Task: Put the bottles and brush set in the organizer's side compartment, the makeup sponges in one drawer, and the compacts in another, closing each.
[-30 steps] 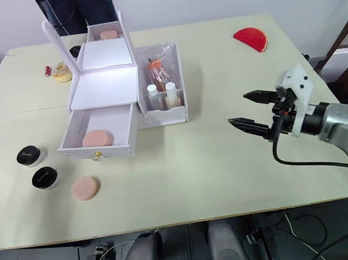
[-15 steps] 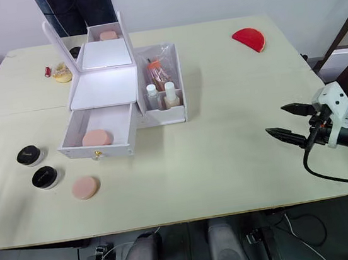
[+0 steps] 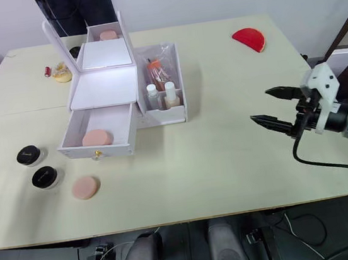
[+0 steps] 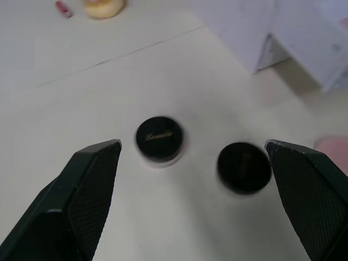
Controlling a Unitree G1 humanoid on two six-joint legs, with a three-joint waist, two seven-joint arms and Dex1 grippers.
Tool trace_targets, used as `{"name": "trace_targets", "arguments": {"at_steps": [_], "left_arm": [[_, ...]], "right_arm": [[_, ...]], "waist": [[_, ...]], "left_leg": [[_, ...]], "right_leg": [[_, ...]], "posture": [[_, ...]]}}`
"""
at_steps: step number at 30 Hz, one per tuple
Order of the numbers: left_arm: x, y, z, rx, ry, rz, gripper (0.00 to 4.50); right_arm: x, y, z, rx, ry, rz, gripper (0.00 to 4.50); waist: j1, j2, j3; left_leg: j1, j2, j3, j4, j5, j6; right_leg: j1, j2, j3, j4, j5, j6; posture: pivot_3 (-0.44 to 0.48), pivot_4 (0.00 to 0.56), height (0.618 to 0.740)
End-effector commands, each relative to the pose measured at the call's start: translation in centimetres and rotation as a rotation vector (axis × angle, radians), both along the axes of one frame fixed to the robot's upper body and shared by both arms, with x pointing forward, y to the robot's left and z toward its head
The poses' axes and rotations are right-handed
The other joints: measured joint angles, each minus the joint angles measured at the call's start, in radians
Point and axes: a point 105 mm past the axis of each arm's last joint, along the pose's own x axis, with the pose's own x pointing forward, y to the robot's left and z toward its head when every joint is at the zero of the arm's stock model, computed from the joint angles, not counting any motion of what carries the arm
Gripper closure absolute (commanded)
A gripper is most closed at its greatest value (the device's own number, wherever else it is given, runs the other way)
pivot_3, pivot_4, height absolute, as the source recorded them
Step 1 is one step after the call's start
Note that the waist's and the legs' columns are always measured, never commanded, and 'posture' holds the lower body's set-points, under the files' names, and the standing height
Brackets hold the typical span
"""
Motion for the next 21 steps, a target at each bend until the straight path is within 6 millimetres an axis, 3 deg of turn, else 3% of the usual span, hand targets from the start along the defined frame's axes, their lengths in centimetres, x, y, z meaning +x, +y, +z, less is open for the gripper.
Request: {"name": "trace_targets", "arguments": {"at_steps": [1,7,13,21], "left_arm": [[0.5,-4.0,0.9,-0.005,-0.002,-0.138,0.04],[0.4,-9.0,-1.8,-0.018,0.087,-0.284,0.04],[0.8,-11.8,-5.6,-0.009,0.063,-0.233,0.04],[0.7,-13.1,-10.2,0.002,0.028,-0.099,0.04]], "right_arm": [[-0.4,3.0,2.2,0.017,-0.058,0.104,0.0],[-0.9,8.0,3.0,0.033,-0.071,0.263,0.0],[-1.7,12.2,3.0,0.044,-0.08,0.393,0.0],[-2.2,14.2,3.3,0.054,-0.078,0.468,0.0]], "waist": [[0.0,0.0,0.0],[-0.001,0.001,0.0],[0.003,0.0,0.0],[0.011,-0.001,-0.001]], "left_leg": [[0.0,0.0,0.0,0.0,0.0,0.0],[0.0,0.0,0.0,-0.001,0.0,0.0],[-0.001,0.0,0.0,0.0,0.0,0.0],[-0.001,0.0,-0.001,0.001,0.0,0.0]], "right_leg": [[0.0,0.0,0.0,0.0,0.0,0.0],[0.0,0.0,0.0,-0.001,0.0,0.0],[0.0,0.0,0.0,-0.001,0.0,0.0],[0.0,0.001,0.0,0.0,0.001,-0.001]], "posture": [[0.0,0.15,0.739],[0.0,0.15,0.739],[0.0,0.15,0.739],[0.0,0.15,0.739]]}}
